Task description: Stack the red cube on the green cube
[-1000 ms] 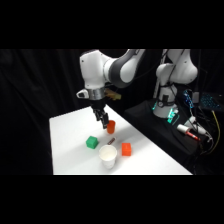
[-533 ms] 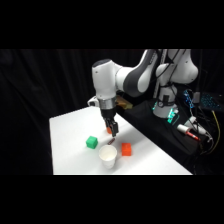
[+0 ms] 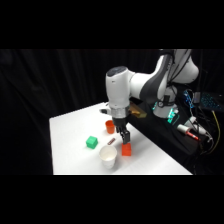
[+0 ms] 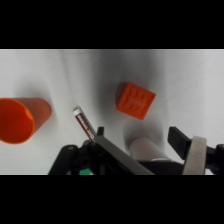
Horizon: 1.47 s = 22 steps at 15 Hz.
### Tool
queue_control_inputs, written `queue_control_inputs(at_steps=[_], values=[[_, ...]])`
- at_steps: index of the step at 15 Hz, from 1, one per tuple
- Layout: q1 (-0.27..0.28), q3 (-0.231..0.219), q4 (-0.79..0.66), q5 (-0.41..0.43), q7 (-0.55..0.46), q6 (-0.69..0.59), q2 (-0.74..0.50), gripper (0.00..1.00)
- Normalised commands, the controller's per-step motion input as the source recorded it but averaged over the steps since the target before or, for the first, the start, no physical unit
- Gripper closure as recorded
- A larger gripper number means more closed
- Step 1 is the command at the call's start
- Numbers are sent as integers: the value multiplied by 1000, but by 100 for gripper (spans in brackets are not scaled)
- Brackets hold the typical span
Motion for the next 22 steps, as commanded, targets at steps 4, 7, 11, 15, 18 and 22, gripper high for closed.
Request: queue_control_inputs(at_steps=[4, 7, 11, 15, 18, 22], values=[[105, 14, -209, -112, 350, 265, -98, 0], [87, -7, -184, -120, 299, 331, -42, 0], [108, -81, -141, -189, 296, 388, 37, 0], [129, -156, -99, -186, 240, 300, 72, 0], [106, -140, -84, -100, 152, 263, 69, 0], [66, -50, -15, 58, 1, 226, 107, 0]])
